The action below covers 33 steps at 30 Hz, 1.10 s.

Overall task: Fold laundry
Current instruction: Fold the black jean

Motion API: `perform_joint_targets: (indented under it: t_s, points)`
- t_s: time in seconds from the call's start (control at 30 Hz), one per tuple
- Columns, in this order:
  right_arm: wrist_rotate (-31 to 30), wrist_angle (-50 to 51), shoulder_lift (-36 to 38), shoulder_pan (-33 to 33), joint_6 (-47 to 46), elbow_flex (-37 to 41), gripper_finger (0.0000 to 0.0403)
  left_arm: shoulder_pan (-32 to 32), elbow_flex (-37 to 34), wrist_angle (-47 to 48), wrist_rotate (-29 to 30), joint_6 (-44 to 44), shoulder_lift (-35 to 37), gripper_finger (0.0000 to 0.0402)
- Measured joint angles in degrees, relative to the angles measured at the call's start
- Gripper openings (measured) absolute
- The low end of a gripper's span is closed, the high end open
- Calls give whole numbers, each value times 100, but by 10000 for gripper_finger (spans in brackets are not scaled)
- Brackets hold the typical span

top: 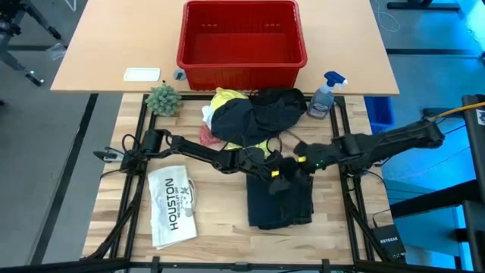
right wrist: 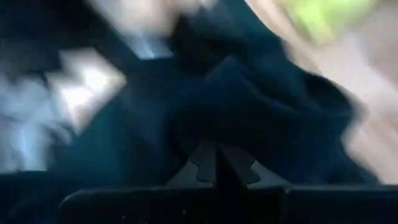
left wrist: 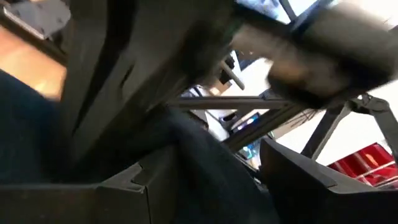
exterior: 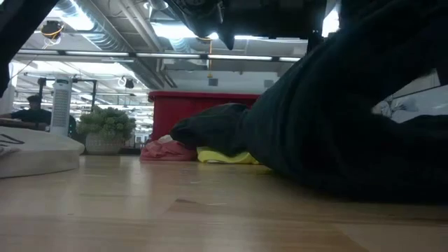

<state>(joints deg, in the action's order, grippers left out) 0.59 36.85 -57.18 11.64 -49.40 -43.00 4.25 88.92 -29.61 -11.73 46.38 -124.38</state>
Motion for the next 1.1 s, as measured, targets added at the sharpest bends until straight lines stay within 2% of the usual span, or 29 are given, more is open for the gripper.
perform_joint_targets:
  t_s: [0.07,0.2,0.3,0.37,0.43,0.5,0.63,0.77,0.83,0.93,1.1]
  points:
    - [-3,772,-18,228,-148,21,0,-17,0,-8,-379,180,16,208]
    - [-4,1194,270,534,-195,14,0,-37,4,-268,-1168,616,42,208]
    - [-158,1233,458,616,-386,14,0,-12,4,-479,-1635,835,45,208]
    - [-263,868,585,667,-416,17,0,50,4,-241,-1752,727,139,207]
    - [-312,315,635,744,-382,8,0,179,4,357,-1551,372,281,207]
    - [-350,-111,557,848,-288,10,0,365,4,1372,-1019,-130,511,207]
    - [-284,-565,-100,930,-266,13,0,782,7,3759,364,-895,930,207]
    - [-185,-518,-1043,949,-431,48,0,1134,-31,5159,1179,-1115,960,207]
    - [-98,-741,-1406,942,-523,141,0,1230,-169,5108,1350,-1115,905,207]
    - [258,-1217,-1784,997,-726,366,0,1271,-432,4441,1386,-1077,773,207]
    - [441,-1343,-1825,1811,-1613,665,0,1254,-470,3277,749,-808,479,207]
